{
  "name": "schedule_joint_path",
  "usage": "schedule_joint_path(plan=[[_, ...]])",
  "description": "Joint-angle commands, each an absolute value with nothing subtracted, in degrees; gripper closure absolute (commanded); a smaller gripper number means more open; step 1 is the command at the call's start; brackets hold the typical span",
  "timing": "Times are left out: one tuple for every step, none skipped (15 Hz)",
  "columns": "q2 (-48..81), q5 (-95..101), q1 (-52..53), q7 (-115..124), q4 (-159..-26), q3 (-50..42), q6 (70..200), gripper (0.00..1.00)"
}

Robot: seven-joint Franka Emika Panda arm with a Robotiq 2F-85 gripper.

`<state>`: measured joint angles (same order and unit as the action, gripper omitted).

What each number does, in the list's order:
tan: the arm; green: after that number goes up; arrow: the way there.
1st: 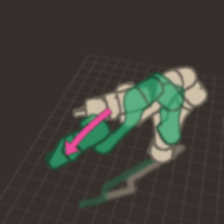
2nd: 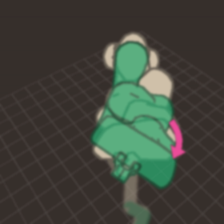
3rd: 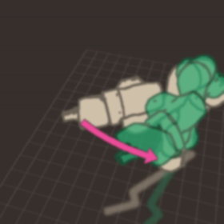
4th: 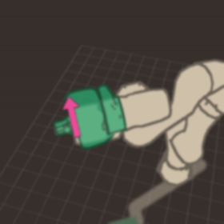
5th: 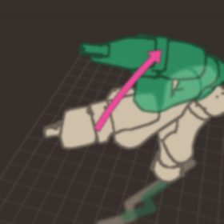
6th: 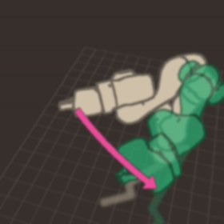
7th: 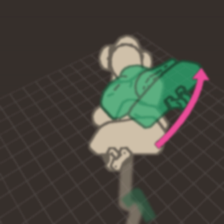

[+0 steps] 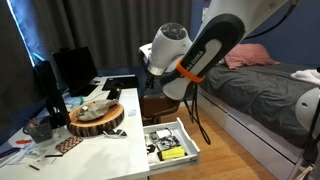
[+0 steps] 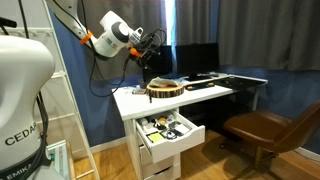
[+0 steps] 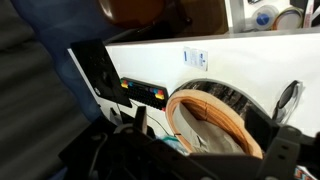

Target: Remove the glasses from the drawer

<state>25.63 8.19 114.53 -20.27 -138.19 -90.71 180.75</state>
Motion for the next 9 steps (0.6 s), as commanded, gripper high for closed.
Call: schedule_joint_path(plan=[[17.42, 7.72, 128.33, -22.76, -143.26, -105.92, 181.06, 0.00], [16.82, 7.03, 132.07, -22.84, -144.12, -110.20, 181.42, 0.00], [14.85, 6.31, 136.23, -23.42, -145.07, -114.66, 182.02, 0.00], [12.65, 5.88, 140.46, -23.94, -145.71, -119.07, 183.00, 0.00], [10.66, 5.53, 144.30, -24.47, -146.37, -123.15, 184.75, 0.00], [16.80, 7.36, 137.31, -21.15, -144.99, -116.35, 181.84, 0.00], [15.21, 7.17, 140.52, -21.64, -145.73, -119.62, 182.56, 0.00], [13.88, 7.11, 142.03, -22.06, -146.10, -121.26, 182.94, 0.00], [12.98, 7.11, 142.22, -22.27, -146.23, -121.61, 183.28, 0.00]])
